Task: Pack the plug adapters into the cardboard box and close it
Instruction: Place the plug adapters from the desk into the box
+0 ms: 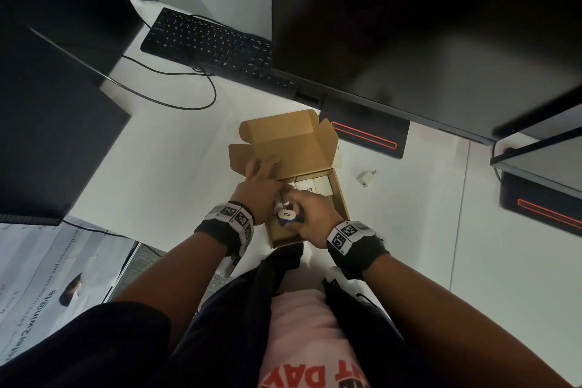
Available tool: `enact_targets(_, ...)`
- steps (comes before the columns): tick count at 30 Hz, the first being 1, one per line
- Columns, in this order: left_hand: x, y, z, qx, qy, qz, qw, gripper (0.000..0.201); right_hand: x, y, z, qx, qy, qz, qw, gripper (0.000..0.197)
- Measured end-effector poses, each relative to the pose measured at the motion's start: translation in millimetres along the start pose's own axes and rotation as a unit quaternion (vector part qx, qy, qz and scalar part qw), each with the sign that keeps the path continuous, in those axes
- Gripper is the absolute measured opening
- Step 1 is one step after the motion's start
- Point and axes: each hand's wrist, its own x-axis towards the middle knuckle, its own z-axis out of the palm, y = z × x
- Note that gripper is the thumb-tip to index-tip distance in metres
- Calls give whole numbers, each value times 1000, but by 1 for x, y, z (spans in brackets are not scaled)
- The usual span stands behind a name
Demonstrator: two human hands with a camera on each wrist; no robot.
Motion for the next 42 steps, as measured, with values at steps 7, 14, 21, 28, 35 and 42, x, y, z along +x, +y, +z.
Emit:
enact_targets(7, 5, -6, 8, 7, 19, 11, 1000, 38, -5, 4, 6, -7, 18, -60, 998, 27)
enact_targets(14, 3, -6, 7, -8, 15, 6, 1000, 48, -7, 4, 9, -68, 7, -61, 996, 30)
enact_targets(21, 1, -3, 5, -17, 13, 4, 1000, 51, -8, 4, 14, -116, -88, -52, 988, 22)
enact_targets(28, 2, -5, 7, -37, 18, 0, 999, 49, -5, 7, 16, -116, -112, -58, 985, 22)
enact_targets(35, 3, -6, 8, -30, 22, 5, 999, 48, -4, 9, 15, -124, -104, -71, 984, 21)
enact_targets(42, 3, -6, 5, 2, 11, 19, 1000, 52, -2, 26, -15, -47, 121, -91, 987, 25)
